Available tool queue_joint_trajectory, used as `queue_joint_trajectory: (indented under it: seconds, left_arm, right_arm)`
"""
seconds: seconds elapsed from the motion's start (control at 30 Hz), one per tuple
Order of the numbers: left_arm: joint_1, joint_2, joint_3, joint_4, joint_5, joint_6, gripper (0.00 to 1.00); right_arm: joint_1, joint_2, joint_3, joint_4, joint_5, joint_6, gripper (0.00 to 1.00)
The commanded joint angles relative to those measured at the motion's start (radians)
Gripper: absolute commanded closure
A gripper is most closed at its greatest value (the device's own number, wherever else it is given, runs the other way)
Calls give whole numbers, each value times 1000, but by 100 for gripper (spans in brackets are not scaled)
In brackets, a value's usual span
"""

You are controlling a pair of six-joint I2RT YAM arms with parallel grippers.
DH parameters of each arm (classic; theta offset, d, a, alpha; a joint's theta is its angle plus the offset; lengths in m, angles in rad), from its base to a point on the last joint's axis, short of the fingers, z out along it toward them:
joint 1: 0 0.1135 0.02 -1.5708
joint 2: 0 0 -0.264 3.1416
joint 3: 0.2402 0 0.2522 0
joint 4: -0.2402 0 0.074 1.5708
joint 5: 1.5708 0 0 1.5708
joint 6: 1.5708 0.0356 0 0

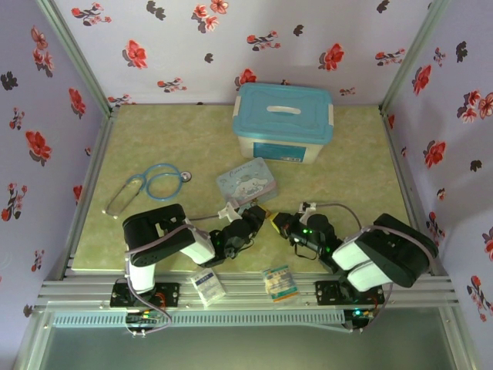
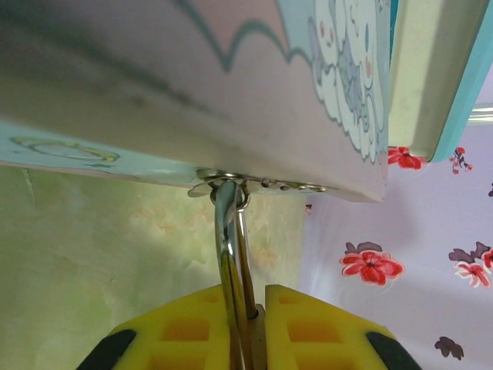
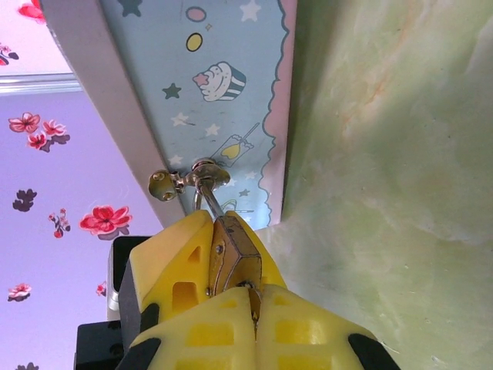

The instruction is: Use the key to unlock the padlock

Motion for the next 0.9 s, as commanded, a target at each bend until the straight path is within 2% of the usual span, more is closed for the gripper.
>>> queue_joint_trajectory:
  seconds: [0.0,0.07,0.13,0.17,0.23,0.33,0.4,0.5,0.57,0.63,0.67,0.77,0.87]
  left_arm:
    - [-26,1,31,68,104,-40,99]
    - [-27,1,29,70,101,-35,100]
    - [-26,-4,19,70,90,-32,100]
    - [-26,-8,14,67,83,-24,100]
    - [-26,-20,9,46,76,-19,100]
    - [-26,-7,-5,62,63,-33,100]
    - [-24,1,-9,74,61,-36,100]
    - [-25,-9,-13,59,61,-23,100]
    - [-24,-18,-17,54,61,-17,100]
    - [-25,-35,-23,37,61,-7,100]
    - [-24,-45,-26,18,63,-5,100]
    - [-21,-87,-43,-44,70,11,100]
    - [1,-158,-44,-182,121,44,100]
  right_arm:
    - [25,-99,51,-148,-55,-118,100]
    - [25,-181,73,-308,-54,-191,99]
    - [21,-282,76,-463,-31,-246,84]
    - [16,-340,83,-565,-21,-279,80]
    - [7,-448,94,-721,3,-324,78]
    - [-17,-583,87,-850,6,-344,69]
    - [-38,-636,88,-932,-2,-366,62]
    - [-68,-662,132,-1118,-18,-496,48]
    - [-69,-663,189,-1259,15,-639,47]
    - [-66,-651,253,-1398,85,-795,51]
    - [-66,-645,280,-1428,110,-818,55]
    - [-43,-636,271,-1296,81,-870,57]
    - [-27,-603,319,-1320,110,-964,57]
